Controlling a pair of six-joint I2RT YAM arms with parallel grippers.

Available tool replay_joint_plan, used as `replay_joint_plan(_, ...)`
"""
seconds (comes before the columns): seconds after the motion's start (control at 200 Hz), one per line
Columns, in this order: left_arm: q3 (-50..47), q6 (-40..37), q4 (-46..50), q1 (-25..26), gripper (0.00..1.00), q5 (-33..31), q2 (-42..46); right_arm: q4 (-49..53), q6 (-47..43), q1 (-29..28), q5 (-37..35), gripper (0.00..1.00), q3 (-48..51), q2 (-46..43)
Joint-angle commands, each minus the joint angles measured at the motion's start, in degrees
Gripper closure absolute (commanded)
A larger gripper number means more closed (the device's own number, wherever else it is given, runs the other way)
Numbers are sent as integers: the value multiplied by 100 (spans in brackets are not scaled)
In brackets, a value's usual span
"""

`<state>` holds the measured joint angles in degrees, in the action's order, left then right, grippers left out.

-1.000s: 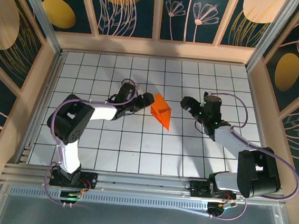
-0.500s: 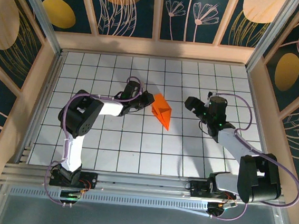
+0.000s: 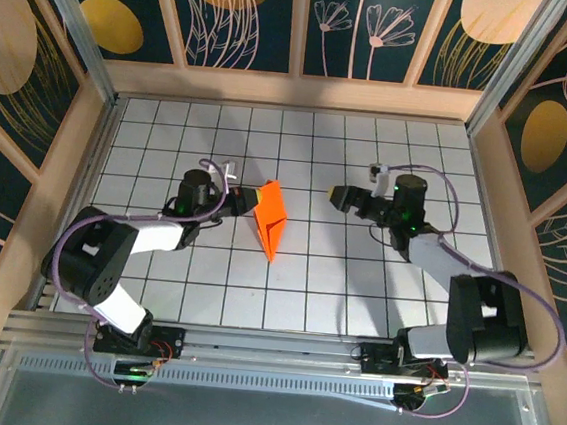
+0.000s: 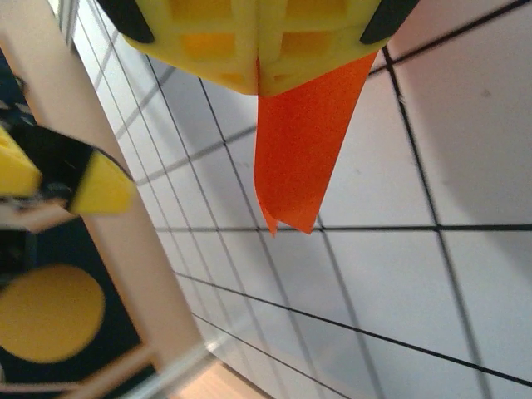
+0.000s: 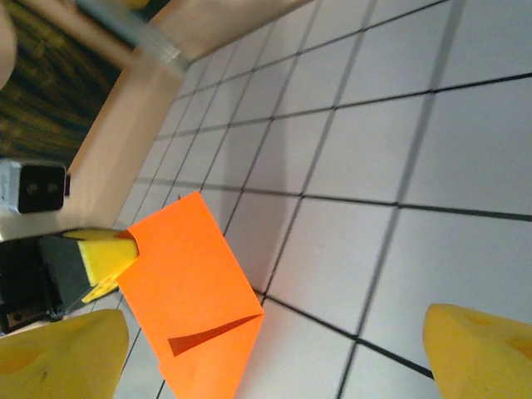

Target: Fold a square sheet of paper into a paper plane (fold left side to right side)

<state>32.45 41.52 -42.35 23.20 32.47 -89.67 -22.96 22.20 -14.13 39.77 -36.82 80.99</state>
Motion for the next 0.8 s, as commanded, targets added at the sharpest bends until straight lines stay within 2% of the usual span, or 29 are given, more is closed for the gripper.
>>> replay_joint_plan(0.0, -321, -766, -468, 7, 100, 791, 278, -695, -310, -462, 917, 8, -218, 540)
replay_joint_plan(0.11, -495, -965, -522, 0, 100, 964, 452, -937, -407, -808, 1019, 9, -363, 1040)
replay_joint_plan(0.325, -564, -1081, -672, -4, 100, 1198, 401, -1575, -381, -1084, 1432, 13, -373, 1724)
replay_joint_plan(0.57, -546, -949, -961, 0, 100, 1227, 201, -2111, -265, -1345, 1720, 16, -271, 2181)
replay_joint_plan(0.796, -502, -934, -919, 0, 100, 1213, 90, -2301, -154, -1444, 1892, 26, -317, 2348)
